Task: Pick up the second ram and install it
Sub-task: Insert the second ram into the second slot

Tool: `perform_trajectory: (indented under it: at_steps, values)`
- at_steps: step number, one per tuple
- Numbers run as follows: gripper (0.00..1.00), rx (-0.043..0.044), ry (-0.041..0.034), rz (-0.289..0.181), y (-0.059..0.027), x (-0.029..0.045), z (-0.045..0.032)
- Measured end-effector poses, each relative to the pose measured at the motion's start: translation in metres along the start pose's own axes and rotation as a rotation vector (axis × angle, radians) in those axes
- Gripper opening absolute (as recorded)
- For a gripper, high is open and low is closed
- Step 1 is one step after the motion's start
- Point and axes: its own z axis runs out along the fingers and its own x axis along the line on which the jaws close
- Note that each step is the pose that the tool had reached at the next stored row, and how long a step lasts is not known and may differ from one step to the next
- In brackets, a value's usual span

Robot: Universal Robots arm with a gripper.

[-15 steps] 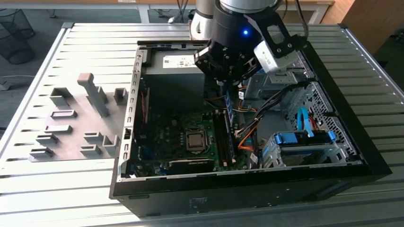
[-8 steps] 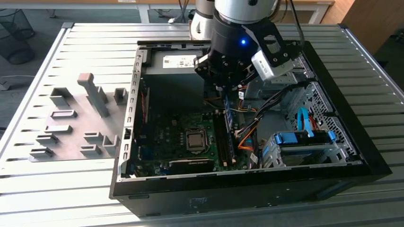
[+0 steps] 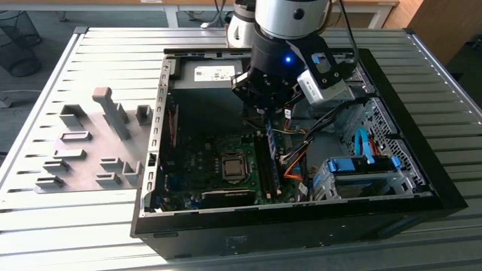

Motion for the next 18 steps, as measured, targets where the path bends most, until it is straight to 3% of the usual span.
perform_trajectory:
  at_steps: [11,18]
  values:
    - [0.14,0.0,0.0,0.0,0.0,0.0,0.0091]
    - [0.14,0.0,0.0,0.0,0.0,0.0,0.0096]
